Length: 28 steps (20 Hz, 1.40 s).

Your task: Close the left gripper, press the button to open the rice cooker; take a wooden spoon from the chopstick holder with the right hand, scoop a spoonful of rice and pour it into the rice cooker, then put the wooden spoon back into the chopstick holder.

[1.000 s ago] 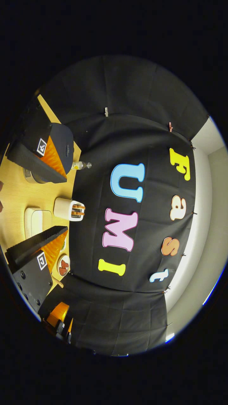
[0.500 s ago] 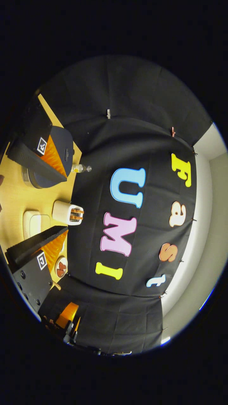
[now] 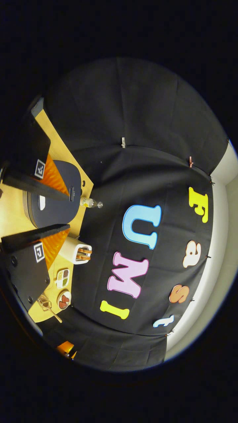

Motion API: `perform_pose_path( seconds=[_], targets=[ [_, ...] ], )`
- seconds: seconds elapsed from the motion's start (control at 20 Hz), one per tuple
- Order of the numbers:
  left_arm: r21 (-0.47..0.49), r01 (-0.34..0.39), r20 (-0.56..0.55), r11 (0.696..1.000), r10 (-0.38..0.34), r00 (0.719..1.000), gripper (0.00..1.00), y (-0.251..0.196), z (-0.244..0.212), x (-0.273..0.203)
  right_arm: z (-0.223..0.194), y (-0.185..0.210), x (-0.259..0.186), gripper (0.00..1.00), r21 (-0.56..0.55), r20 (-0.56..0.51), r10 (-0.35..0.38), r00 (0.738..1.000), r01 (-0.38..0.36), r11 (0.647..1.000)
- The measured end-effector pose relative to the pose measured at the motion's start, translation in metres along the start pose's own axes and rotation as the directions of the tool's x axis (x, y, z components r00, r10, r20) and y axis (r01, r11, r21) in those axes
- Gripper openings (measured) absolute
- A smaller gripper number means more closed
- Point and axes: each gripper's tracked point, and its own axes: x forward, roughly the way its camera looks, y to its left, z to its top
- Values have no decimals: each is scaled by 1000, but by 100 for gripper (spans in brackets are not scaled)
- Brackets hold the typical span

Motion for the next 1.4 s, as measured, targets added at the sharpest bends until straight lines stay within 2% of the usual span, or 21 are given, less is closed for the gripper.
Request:
perform_pose_path(
  seconds=[0.05, 0.2, 0.25, 0.3, 0.45, 0.6, 0.75, 0.85, 0.9, 1.05, 1.2, 1.3, 1.4],
  targets=[
    [-1, 6, -16, 1000, -6, 1000, 50, 1, -3, 3, -1, -2, -2, 98, -5, 1, -1, 1000, 1, 1000],
    [-43, 32, -66, 999, -35, 997, 22, -2, -15, 12, -7, -11, -7, 98, -20, -14, -11, 1000, 11, 1000],
    [-41, 27, -82, 999, -30, 996, 19, 1, -19, 16, -9, -13, -8, 98, -17, -21, -14, 1000, 13, 1000],
    [-37, 26, -97, 999, -29, 995, 10, 2, -26, 21, -11, -14, -11, 98, -9, -27, -10, 1000, 9, 1000],
    [-52, 41, -160, 998, -48, 986, 8, -2, -43, 32, -13, -22, -14, 98, 1, -24, -15, 1000, 15, 1000],
    [-17, 18, -211, 1000, -21, 977, 6, 8, -62, 44, -23, -32, -18, 98, 7, -38, -28, 999, 28, 1000],
    [-48, 6, -269, 999, -19, 963, 7, 9, -89, 57, -34, -46, -22, 98, 25, -57, -51, 997, 52, 998],
    [-18, -17, -251, 1000, 12, 968, 7, 13, -99, 66, -37, -53, -23, 98, 39, -53, -64, 997, 66, 997],
    [3, -22, -266, 1000, 22, 964, 7, 12, -105, 70, -41, -56, -23, 96, 42, -60, -68, 996, 71, 997],
    [22, -34, -291, 999, 38, 956, 7, 13, -119, 74, -52, -63, -21, 98, 39, -85, -74, 994, 78, 996],
    [11, -59, -293, 998, 60, 954, 8, 15, -129, 73, -58, -74, -17, 98, 59, -111, -97, 989, 104, 993],
    [1, -66, -285, 998, 64, 956, 8, 16, -131, 74, -59, -71, -14, 99, 82, -113, -86, 990, 96, 992],
    [-19, -66, -315, 998, 57, 947, 7, 16, -137, 76, -64, -69, -8, 99, 79, -123, -64, 990, 74, 994]
  ],
)
